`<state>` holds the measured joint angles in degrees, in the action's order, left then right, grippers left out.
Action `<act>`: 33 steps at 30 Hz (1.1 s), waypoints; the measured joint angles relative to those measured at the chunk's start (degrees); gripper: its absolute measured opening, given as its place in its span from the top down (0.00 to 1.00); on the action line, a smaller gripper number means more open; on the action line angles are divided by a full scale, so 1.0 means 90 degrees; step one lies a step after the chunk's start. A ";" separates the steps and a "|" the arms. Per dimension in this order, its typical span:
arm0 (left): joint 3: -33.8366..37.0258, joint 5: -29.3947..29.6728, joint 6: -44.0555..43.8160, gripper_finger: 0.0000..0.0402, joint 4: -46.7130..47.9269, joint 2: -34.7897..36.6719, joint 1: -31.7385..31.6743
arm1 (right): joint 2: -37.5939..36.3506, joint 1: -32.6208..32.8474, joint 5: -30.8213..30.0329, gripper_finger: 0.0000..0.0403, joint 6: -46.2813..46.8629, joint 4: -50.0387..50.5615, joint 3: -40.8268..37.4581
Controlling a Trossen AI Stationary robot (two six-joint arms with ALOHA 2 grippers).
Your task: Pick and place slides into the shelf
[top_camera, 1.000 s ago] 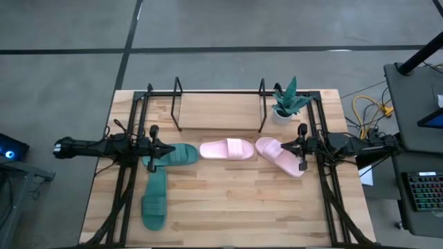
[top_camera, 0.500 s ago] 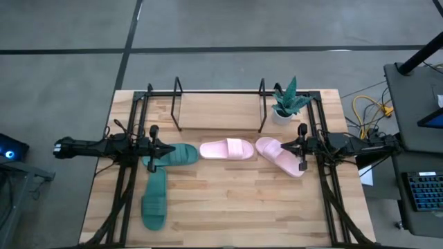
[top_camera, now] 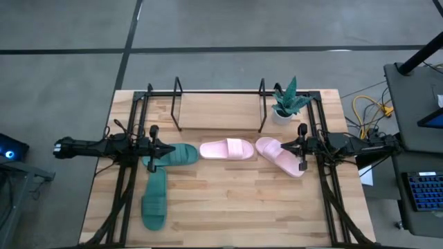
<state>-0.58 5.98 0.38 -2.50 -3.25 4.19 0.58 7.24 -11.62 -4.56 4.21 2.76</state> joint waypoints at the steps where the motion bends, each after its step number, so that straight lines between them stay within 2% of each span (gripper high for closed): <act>1: 0.0001 -0.0001 0.0000 1.00 0.0001 0.0000 0.0000 | -0.0001 0.0000 -0.0001 0.96 0.0000 0.0001 0.0000; 33: 0.0002 0.0071 0.0005 1.00 -0.0002 0.0000 0.0000 | 0.0000 0.0000 0.0000 0.96 -0.0002 -0.0017 0.0000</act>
<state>-0.56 6.62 0.43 -2.52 -3.25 4.19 0.58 7.24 -11.62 -4.57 4.06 2.76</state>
